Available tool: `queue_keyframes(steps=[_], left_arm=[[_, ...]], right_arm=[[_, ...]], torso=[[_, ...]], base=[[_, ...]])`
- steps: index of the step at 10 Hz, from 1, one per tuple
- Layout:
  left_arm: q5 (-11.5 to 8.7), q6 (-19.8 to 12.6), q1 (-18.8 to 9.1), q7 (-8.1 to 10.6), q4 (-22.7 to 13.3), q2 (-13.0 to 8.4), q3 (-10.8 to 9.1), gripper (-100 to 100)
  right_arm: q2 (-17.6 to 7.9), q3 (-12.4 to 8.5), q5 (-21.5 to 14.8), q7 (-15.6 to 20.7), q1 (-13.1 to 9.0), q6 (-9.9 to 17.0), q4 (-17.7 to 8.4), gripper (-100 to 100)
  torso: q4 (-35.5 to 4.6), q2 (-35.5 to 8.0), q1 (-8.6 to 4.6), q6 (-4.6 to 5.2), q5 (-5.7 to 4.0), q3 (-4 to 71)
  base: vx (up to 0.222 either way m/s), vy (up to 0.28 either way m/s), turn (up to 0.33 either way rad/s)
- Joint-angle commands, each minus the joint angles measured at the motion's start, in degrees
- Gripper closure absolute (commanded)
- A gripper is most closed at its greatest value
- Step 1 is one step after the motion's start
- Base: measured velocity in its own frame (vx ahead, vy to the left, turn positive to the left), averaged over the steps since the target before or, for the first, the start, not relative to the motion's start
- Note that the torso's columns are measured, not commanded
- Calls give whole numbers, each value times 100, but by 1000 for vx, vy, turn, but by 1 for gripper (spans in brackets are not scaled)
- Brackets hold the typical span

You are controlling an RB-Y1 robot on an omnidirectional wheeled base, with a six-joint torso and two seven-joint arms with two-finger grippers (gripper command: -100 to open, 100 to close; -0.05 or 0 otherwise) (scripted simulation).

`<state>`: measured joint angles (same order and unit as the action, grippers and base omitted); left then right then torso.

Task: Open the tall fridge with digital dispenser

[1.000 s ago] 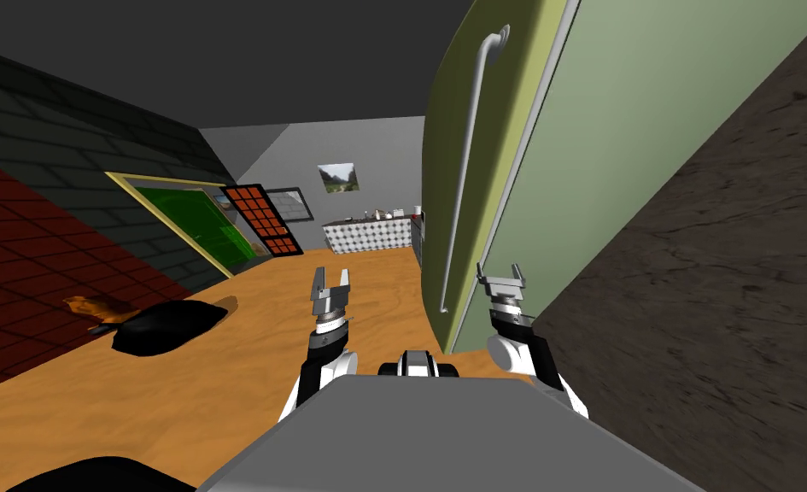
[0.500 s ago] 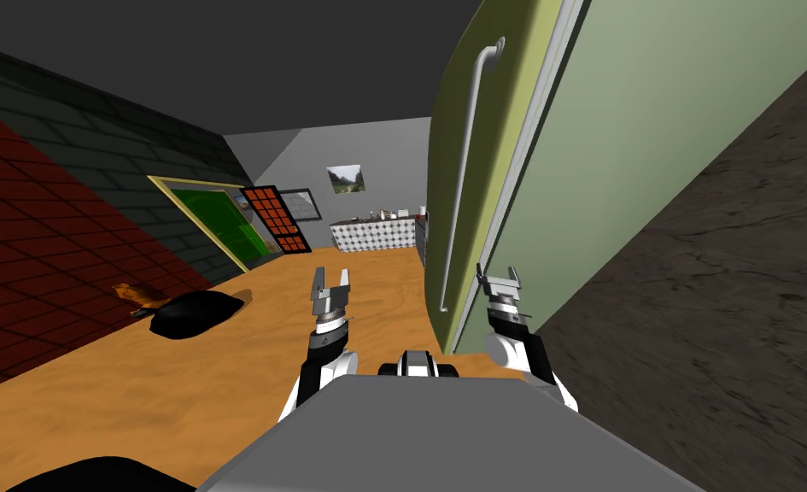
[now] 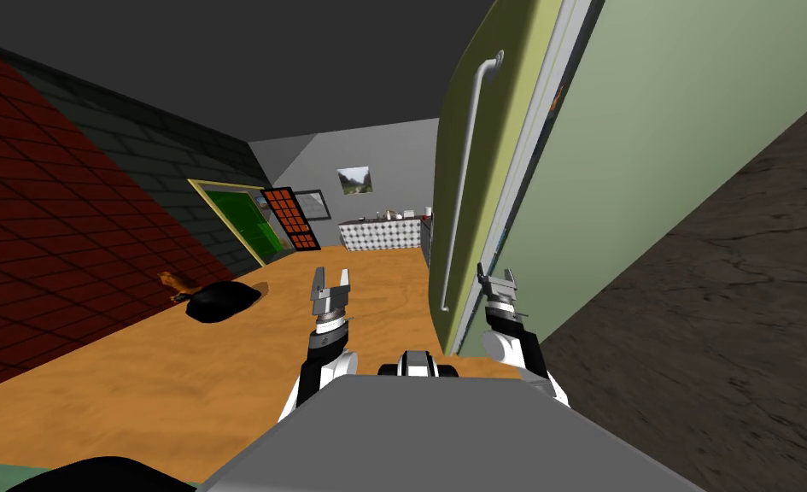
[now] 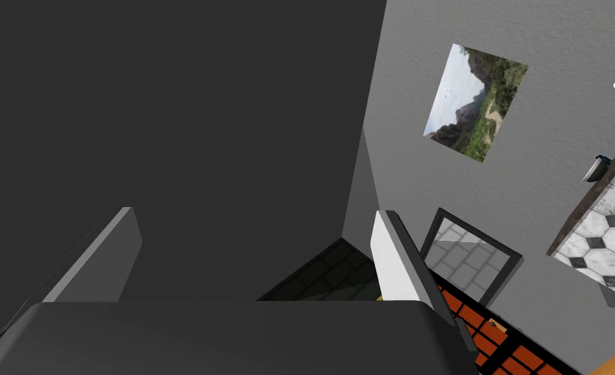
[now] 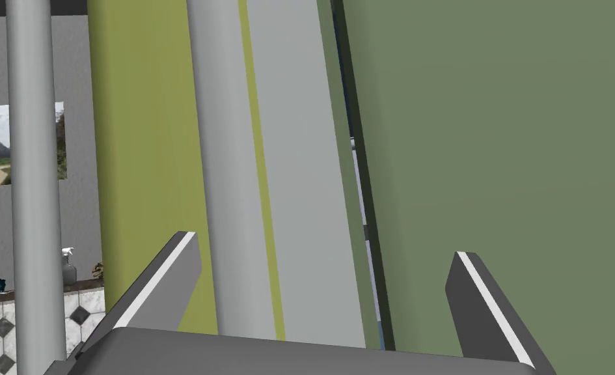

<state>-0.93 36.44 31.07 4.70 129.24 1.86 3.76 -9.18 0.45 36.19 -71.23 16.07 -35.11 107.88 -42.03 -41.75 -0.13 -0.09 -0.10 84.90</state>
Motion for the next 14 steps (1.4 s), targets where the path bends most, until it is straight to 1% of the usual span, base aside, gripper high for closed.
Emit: queue_keyframes(steps=[1,2,3,4,5,6,7,8,9,10,11,12,13,14], left_arm=[[0,0,-1,0,0,0,0,0],[0,0,0,0,0,0,0,0],[0,0,0,0,0,0,0,0],[0,0,0,0,0,0,0,0],[0,0,0,0,0,0,0,0],[0,0,0,0,0,0,0,0],[0,0,0,0,0,0,0,0],[0,0,0,0,0,0,0,0],[0,0,0,0,0,0,0,0],[0,0,0,0,0,0,0,0],[0,0,0,0,0,0,0,0],[0,0,0,0,0,0,0,0],[0,0,0,0,0,0,0,0],[0,0,0,0,0,0,0,0]], right_arm=[[39,-1,168,-411,-71,24,-163,-100],[70,-4,307,-601,-137,22,-288,-100],[70,-4,307,-711,-137,22,-288,-100],[100,-7,442,-892,-201,21,-408,-100],[100,-7,442,-999,-201,21,-408,-100],[130,-9,570,-1178,-262,20,-524,-100],[130,-9,570,-1275,-262,20,-524,-100],[159,-12,692,-1451,-321,18,-633,-100],[159,-12,692,-1538,-321,18,-633,-100],[187,-14,808,-1752,-376,17,-735,-100],[187,-14,808,-1786,-376,17,-735,-100],[215,-17,917,-2013,-427,15,-830,-100],[243,-19,1018,-2162,-474,14,-917,-100],[243,-19,1018,-2236,-474,14,-917,-100]], torso=[[4,3,-2,-6,-3,2],[6,7,-6,0,-4,3],[11,13,-8,-8,-8,7],[10,14,-12,1,-8,8],[18,23,-16,-12,-15,11],[19,30,-14,-19,-16,16],[28,41,-12,-34,-23,21],[18,38,-5,-23,-13,22],[16,40,-6,-24,-7,24],[19,43,-13,-10,-10,26],[20,45,-22,-13,-13,28],[23,45,-31,-5,-17,27],[26,48,-36,-9,-21,28],[36,57,-38,-12,-27,32]], base=[[-24,10,83],[-24,9,132],[-22,8,72],[-28,13,103],[-27,6,61],[-29,4,117],[-26,5,107],[-24,15,119],[-22,15,62],[-22,17,105],[-15,10,64],[-19,12,102],[-29,13,161],[-21,10,72]])
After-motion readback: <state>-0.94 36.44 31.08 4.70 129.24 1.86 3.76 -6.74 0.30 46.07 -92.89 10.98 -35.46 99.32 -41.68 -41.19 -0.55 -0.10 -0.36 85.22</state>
